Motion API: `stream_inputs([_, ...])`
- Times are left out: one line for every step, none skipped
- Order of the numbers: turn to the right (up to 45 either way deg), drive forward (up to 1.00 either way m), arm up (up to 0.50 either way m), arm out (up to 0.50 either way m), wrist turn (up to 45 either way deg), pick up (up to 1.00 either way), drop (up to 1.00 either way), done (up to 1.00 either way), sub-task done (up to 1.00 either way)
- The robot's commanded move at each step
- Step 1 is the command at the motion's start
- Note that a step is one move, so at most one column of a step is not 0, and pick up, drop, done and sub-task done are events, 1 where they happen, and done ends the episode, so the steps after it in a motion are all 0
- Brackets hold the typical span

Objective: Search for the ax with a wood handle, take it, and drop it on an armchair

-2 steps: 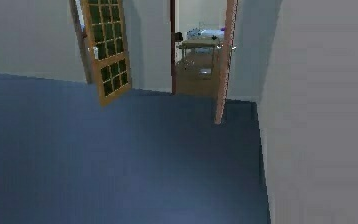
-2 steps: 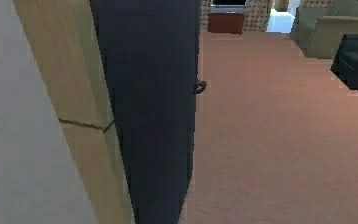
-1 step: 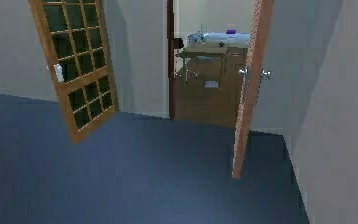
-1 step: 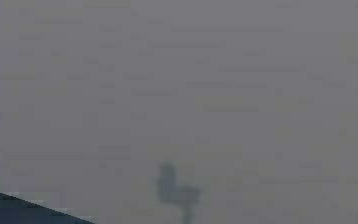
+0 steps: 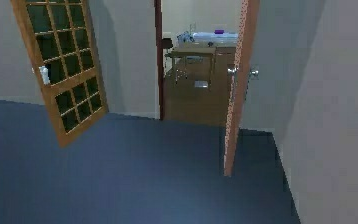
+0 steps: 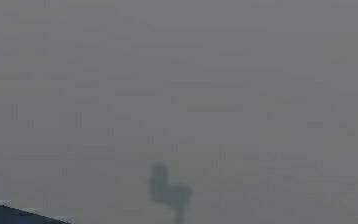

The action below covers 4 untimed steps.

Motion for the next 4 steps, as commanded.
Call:
stream_inputs([0.0, 1.00, 0.00, 0.00, 0.0, 0.00, 0.00, 0.00, 0.00])
stream_inputs([0.0, 0.35, 0.00, 0.00, 0.0, 0.00, 0.00, 0.00, 0.00])
stream_inputs([9.0, 0.00, 0.00, 0.00, 0.0, 0.00, 0.00, 0.00, 0.00])
stream_inputs([0.0, 1.00, 0.00, 0.00, 0.0, 0.00, 0.00, 0.00, 0.00])
